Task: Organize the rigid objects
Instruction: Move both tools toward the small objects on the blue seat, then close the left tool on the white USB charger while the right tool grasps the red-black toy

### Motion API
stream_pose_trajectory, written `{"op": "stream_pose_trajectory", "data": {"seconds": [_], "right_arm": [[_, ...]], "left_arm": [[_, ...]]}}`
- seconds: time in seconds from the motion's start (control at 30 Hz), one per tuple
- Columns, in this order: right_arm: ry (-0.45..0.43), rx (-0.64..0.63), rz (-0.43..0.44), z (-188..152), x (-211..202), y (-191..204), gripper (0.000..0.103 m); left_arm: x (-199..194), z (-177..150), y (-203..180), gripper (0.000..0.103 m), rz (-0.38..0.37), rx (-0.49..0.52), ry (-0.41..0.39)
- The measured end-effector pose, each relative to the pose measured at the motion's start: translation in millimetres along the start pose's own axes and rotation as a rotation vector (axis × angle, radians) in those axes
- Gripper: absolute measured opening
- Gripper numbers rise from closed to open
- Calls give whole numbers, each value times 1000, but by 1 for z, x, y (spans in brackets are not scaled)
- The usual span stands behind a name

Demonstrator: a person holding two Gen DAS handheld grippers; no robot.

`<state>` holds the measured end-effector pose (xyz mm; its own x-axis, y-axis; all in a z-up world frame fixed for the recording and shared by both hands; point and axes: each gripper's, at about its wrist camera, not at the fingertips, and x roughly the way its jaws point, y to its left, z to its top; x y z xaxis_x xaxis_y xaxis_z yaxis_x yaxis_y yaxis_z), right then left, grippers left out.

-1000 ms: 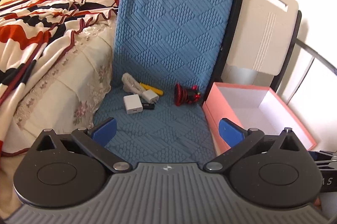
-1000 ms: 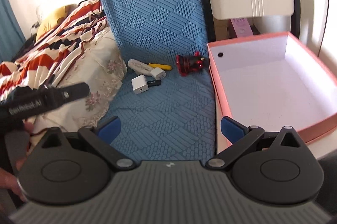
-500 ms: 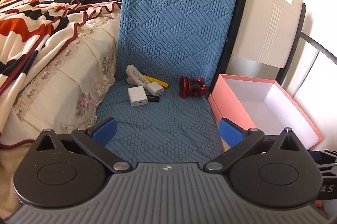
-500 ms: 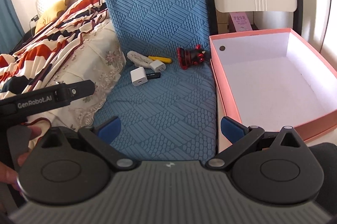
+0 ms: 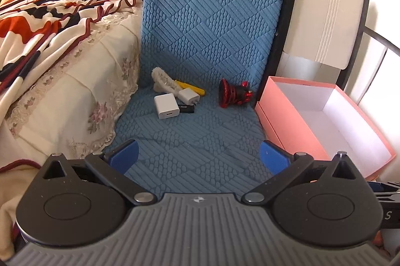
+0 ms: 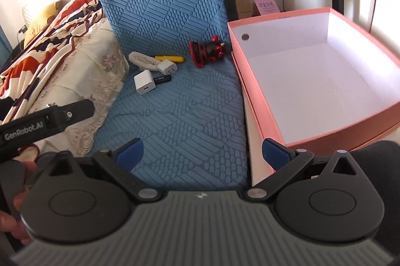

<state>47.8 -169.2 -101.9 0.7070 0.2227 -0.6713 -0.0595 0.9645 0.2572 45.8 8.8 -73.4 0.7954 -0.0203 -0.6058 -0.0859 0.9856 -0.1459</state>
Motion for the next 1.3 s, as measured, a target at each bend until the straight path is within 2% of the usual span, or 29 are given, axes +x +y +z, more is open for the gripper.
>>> {"op": "stream_pose_trajectory", "data": {"seconds": [0.27, 0.37, 0.47, 0.67, 0.9, 1.2, 1.3], "right_arm": [[-44, 28, -21, 11, 36, -3, 103], [-50, 54, -22, 15, 57, -2, 103], [-54, 56, -17, 20, 73, -1, 103], [-96, 52, 0, 36, 88, 0, 103], [-128, 69, -4, 45, 101, 3, 103], [-166, 49, 41, 52, 111, 11, 103], [-169, 62, 93, 56, 120, 11, 103]], "left_arm": [[45, 5, 20, 103, -11, -97, 31], [61, 5, 21, 103, 24, -78, 34], [76, 10, 26, 103, 26, -84, 46], [96, 25, 41, 103, 39, -131, 41], [118, 36, 44, 103, 60, -99, 51], [145, 43, 50, 103, 49, -113, 31], [160, 40, 51, 103, 58, -110, 50]]}}
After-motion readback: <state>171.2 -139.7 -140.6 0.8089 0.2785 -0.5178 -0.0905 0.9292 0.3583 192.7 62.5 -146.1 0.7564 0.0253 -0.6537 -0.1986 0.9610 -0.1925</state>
